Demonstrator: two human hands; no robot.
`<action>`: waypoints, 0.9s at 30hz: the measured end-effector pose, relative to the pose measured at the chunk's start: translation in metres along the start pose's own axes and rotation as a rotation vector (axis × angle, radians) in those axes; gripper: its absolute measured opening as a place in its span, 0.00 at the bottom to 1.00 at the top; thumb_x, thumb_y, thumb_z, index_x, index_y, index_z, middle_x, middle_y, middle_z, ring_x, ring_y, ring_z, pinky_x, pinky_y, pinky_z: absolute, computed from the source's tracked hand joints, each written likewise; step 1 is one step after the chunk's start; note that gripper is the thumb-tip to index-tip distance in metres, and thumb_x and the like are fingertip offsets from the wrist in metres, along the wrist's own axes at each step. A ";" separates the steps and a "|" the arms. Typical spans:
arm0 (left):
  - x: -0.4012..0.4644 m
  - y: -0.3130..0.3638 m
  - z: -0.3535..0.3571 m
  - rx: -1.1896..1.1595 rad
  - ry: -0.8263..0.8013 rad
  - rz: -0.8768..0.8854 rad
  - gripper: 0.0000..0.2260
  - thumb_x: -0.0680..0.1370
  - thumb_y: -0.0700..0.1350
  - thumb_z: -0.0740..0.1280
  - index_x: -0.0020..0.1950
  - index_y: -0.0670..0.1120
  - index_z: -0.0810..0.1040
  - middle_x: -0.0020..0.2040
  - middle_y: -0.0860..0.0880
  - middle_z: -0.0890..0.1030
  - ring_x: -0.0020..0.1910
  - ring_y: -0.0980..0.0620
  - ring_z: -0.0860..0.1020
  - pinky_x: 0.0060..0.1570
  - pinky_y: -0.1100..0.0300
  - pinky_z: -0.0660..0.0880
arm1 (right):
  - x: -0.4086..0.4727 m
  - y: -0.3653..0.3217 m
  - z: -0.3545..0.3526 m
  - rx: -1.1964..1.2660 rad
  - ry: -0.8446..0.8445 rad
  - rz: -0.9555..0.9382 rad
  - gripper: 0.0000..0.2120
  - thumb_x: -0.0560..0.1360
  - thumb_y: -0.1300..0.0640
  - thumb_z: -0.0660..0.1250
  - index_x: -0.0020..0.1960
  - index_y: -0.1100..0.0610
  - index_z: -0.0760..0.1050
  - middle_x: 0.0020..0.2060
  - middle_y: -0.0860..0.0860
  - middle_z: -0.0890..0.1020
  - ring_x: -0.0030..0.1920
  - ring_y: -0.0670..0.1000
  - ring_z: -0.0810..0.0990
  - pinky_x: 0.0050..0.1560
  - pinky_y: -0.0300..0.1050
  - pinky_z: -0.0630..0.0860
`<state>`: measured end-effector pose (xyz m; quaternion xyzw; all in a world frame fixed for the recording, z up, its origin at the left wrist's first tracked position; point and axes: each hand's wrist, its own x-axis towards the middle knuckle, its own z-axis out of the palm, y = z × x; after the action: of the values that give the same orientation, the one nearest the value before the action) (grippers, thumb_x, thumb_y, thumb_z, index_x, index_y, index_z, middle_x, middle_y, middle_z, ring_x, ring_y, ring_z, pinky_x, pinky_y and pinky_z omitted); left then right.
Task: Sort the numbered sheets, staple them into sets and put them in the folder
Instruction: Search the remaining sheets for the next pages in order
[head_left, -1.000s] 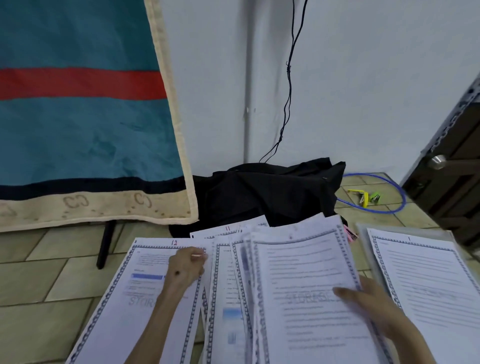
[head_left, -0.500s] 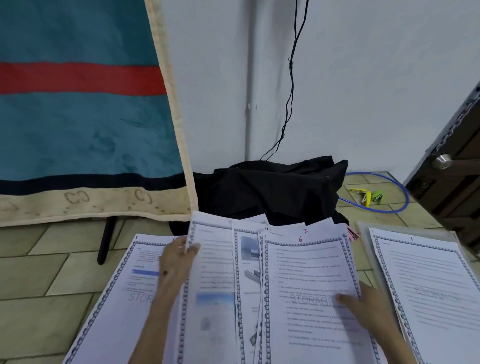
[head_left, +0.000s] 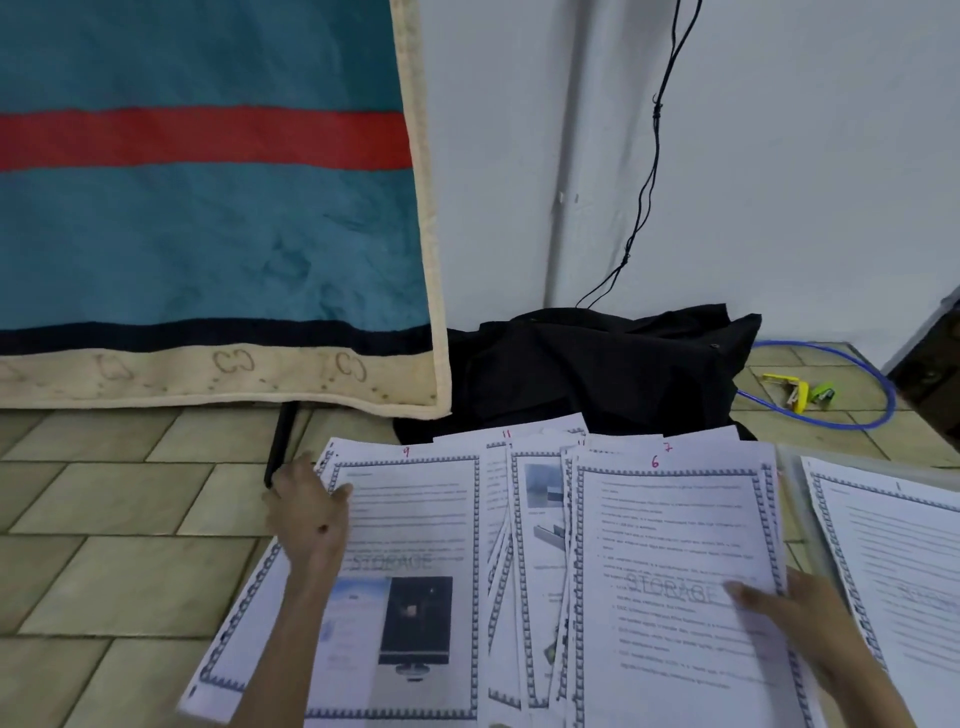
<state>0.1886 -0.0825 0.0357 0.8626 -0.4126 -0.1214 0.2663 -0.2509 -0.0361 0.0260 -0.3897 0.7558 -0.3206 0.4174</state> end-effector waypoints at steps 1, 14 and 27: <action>-0.009 0.011 0.006 -0.091 -0.022 0.047 0.19 0.75 0.40 0.68 0.64 0.36 0.71 0.61 0.34 0.73 0.58 0.34 0.72 0.55 0.45 0.71 | 0.000 0.001 -0.001 0.028 -0.003 0.016 0.15 0.68 0.67 0.73 0.54 0.70 0.78 0.43 0.63 0.82 0.45 0.59 0.81 0.52 0.51 0.75; -0.014 -0.010 -0.005 0.044 -0.269 -0.266 0.37 0.65 0.50 0.78 0.66 0.37 0.64 0.65 0.34 0.66 0.63 0.33 0.68 0.61 0.40 0.68 | -0.014 -0.019 -0.003 0.478 -0.422 -0.096 0.40 0.45 0.49 0.85 0.53 0.61 0.78 0.45 0.59 0.86 0.45 0.59 0.85 0.38 0.49 0.82; -0.018 -0.028 -0.046 -0.836 -0.485 -0.103 0.12 0.77 0.40 0.64 0.61 0.44 0.75 0.49 0.48 0.81 0.45 0.54 0.80 0.45 0.61 0.78 | -0.033 -0.048 0.120 0.376 -0.691 0.046 0.41 0.52 0.54 0.84 0.62 0.59 0.73 0.54 0.58 0.83 0.54 0.59 0.82 0.56 0.59 0.78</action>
<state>0.2148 -0.0374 0.0578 0.6478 -0.3354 -0.4873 0.4800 -0.1177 -0.0505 0.0242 -0.3743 0.5073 -0.2940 0.7185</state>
